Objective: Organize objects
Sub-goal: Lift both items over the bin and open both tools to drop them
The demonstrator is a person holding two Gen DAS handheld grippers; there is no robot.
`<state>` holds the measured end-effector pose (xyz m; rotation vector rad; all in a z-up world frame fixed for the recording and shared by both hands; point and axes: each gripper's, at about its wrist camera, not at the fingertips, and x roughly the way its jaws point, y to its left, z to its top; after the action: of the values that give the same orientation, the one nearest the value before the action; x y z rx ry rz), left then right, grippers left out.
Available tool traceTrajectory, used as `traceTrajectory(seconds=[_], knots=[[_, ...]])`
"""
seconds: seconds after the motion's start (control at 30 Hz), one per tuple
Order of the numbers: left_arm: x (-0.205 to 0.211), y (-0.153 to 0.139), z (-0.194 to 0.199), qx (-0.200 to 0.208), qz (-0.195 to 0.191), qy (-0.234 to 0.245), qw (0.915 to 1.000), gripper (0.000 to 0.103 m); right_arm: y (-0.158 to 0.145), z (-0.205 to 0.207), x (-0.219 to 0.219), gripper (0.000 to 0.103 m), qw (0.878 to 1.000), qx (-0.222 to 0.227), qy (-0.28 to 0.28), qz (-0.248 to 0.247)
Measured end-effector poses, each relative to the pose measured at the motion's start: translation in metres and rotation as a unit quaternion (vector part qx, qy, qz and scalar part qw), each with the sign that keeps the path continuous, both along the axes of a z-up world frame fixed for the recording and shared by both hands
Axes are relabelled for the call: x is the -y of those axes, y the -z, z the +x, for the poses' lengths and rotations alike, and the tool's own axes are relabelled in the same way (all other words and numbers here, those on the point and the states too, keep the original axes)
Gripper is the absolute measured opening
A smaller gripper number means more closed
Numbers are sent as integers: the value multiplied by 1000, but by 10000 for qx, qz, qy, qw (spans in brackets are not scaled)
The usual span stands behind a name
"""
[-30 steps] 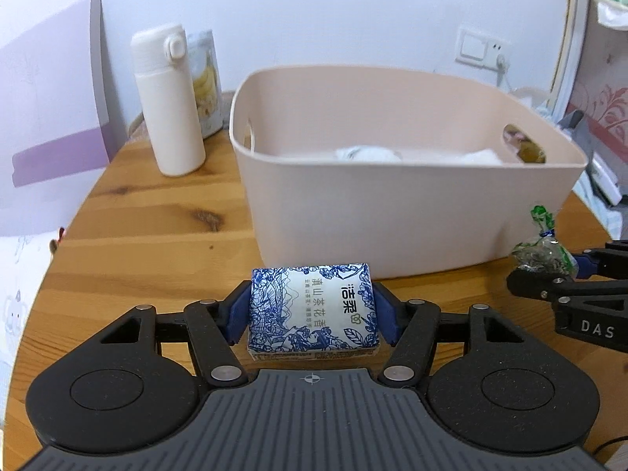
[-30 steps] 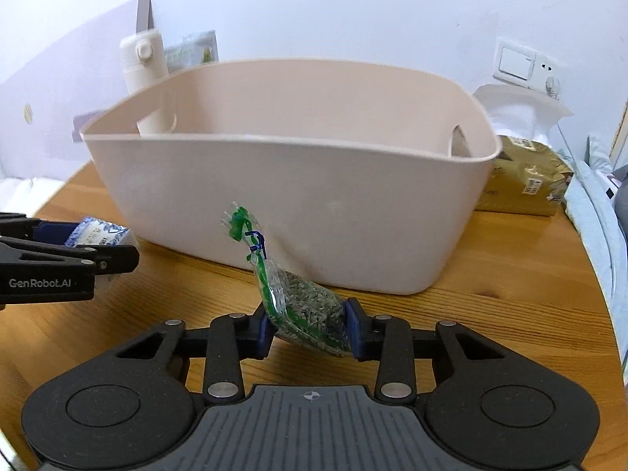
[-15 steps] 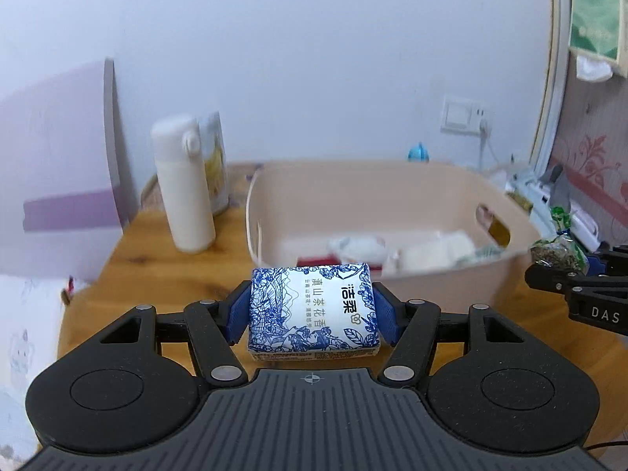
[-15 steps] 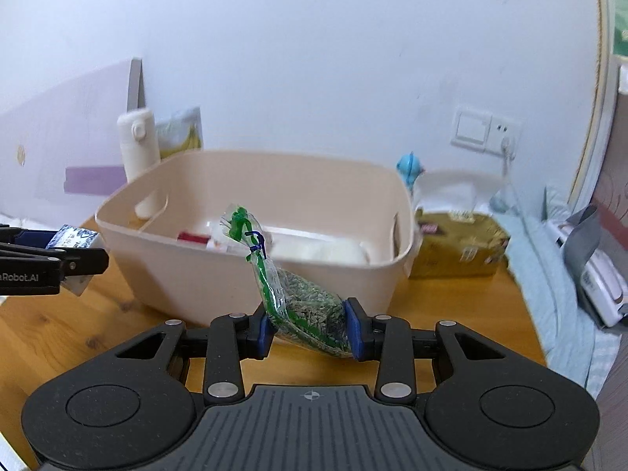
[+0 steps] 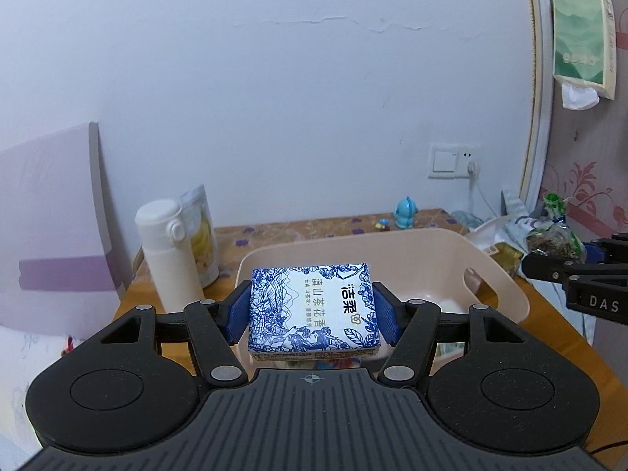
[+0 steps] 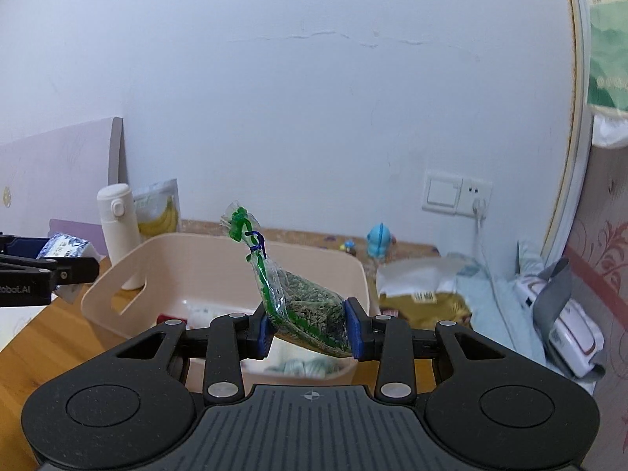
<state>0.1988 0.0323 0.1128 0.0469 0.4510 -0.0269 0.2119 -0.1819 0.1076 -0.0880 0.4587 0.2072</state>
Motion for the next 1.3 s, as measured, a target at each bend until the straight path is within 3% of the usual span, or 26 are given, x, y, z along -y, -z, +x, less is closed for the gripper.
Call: traceTrajectory(seconds=[0.33, 0.6, 0.9, 1.3], knots=[[10, 2, 43, -121, 5, 67, 9999, 64, -4, 27, -18, 36, 9999, 66, -112, -51], [19, 29, 72, -505, 101, 106, 9986, 64, 4, 55, -31, 36, 9998, -87, -157, -102], [18, 51, 89, -871, 163, 111, 9960, 64, 29, 75, -42, 36, 9990, -408, -76, -136], [25, 64, 94, -1007, 274, 67, 9945, 64, 43, 79, -45, 36, 9980, -600, 7, -209]])
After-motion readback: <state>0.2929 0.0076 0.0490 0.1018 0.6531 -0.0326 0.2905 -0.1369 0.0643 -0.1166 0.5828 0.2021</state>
